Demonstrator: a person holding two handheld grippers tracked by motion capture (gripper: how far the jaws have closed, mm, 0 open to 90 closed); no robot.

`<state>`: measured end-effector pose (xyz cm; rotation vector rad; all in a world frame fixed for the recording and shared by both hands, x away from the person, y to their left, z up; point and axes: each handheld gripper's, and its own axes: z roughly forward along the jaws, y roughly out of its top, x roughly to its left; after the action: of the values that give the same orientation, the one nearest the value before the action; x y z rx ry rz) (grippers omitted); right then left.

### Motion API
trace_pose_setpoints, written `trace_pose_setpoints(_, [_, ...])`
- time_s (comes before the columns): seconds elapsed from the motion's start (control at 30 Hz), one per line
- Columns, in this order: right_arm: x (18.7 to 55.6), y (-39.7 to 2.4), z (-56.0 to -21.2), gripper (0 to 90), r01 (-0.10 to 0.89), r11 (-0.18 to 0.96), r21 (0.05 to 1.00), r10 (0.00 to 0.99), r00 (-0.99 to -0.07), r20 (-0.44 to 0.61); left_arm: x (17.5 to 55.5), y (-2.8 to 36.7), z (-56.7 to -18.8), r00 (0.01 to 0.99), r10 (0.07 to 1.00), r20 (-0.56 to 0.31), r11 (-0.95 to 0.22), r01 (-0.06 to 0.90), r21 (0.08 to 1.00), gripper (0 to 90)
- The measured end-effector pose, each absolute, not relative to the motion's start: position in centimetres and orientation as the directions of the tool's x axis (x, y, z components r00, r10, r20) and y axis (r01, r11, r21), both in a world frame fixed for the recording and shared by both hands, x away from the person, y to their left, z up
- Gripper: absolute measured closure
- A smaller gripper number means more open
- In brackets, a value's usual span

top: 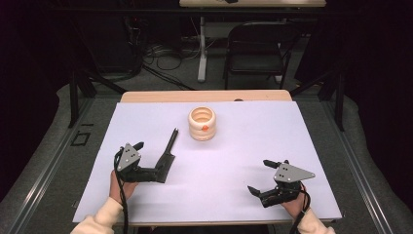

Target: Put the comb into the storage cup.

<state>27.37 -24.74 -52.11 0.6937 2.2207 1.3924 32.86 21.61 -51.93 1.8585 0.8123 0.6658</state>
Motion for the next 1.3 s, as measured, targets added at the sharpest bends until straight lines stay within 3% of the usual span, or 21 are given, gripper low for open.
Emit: trace_pose_setpoints(1.3, [27.5,-24.8,-52.2,0.0,0.197,0.377,0.905,0.615,-0.784,-0.086,40.3,19.7,-52.3,0.624,0.776,0.098,-0.378,0.335,0.863,0.0])
